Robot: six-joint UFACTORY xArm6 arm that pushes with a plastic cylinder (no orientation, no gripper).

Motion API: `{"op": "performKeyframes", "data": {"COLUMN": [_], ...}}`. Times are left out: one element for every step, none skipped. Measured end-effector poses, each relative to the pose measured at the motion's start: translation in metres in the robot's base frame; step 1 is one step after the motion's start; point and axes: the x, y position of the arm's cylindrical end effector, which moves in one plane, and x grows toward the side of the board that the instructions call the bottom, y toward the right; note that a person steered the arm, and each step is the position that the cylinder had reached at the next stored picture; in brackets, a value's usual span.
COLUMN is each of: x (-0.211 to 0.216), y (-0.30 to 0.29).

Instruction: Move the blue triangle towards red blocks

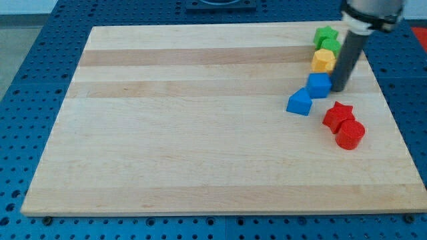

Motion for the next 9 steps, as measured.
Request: {"op": "performKeyframes", "data": {"x": [0.003,0.015,0.023,0.022,0.024,0.05,0.081,0.099,0.077], "y": [-0.045,-0.066,-0.021,0.021,0.007,-0.041,-0.075,-0.081,-0.082]}}
